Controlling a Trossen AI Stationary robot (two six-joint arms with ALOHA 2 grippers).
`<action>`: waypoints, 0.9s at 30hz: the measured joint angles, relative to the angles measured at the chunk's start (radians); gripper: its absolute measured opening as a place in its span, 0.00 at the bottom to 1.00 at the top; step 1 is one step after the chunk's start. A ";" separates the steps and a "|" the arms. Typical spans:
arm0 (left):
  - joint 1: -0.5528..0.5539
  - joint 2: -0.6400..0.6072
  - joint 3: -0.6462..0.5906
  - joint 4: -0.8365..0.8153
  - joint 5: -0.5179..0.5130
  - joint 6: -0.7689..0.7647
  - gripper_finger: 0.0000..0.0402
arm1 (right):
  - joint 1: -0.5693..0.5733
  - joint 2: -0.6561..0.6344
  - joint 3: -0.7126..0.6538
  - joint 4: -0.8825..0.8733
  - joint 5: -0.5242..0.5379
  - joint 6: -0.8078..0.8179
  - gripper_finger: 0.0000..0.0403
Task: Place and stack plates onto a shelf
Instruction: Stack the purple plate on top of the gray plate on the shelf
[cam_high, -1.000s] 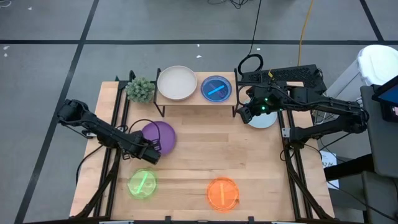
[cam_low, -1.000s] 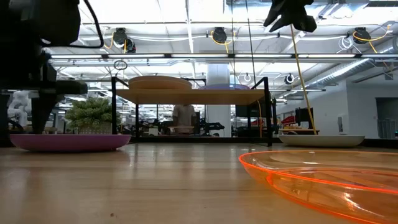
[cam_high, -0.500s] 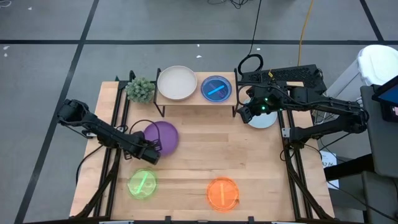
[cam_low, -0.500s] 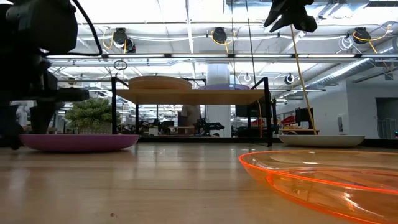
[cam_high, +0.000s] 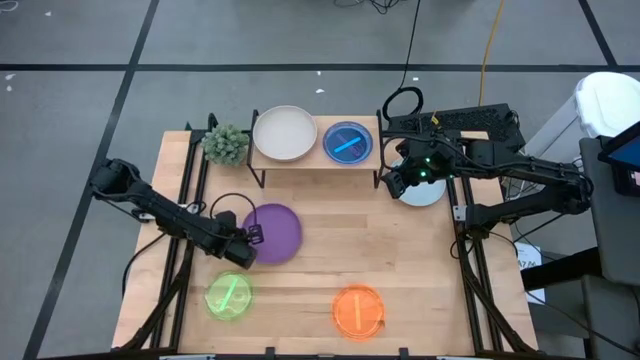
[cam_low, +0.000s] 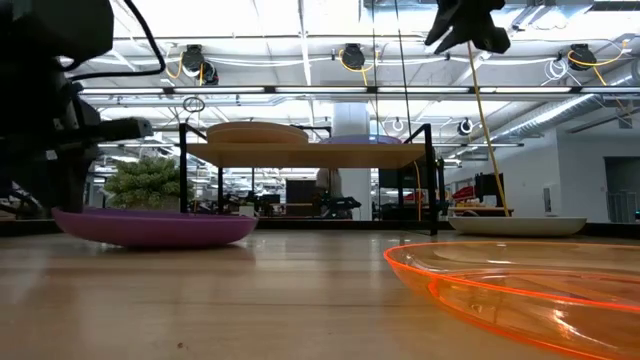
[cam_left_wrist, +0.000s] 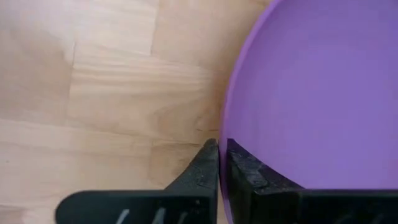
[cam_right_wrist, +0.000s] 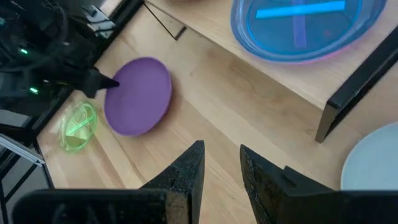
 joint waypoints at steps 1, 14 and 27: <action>-0.003 -0.008 0.000 0.000 -0.011 0.007 0.03 | 0.000 0.000 -0.007 -0.003 -0.001 0.002 0.22; -0.016 -0.144 0.057 0.010 -0.108 0.190 0.03 | 0.023 0.000 -0.044 0.062 -0.009 0.045 0.22; 0.019 -0.188 0.204 0.011 -0.130 0.468 0.03 | 0.024 -0.007 -0.044 0.066 -0.008 0.096 0.22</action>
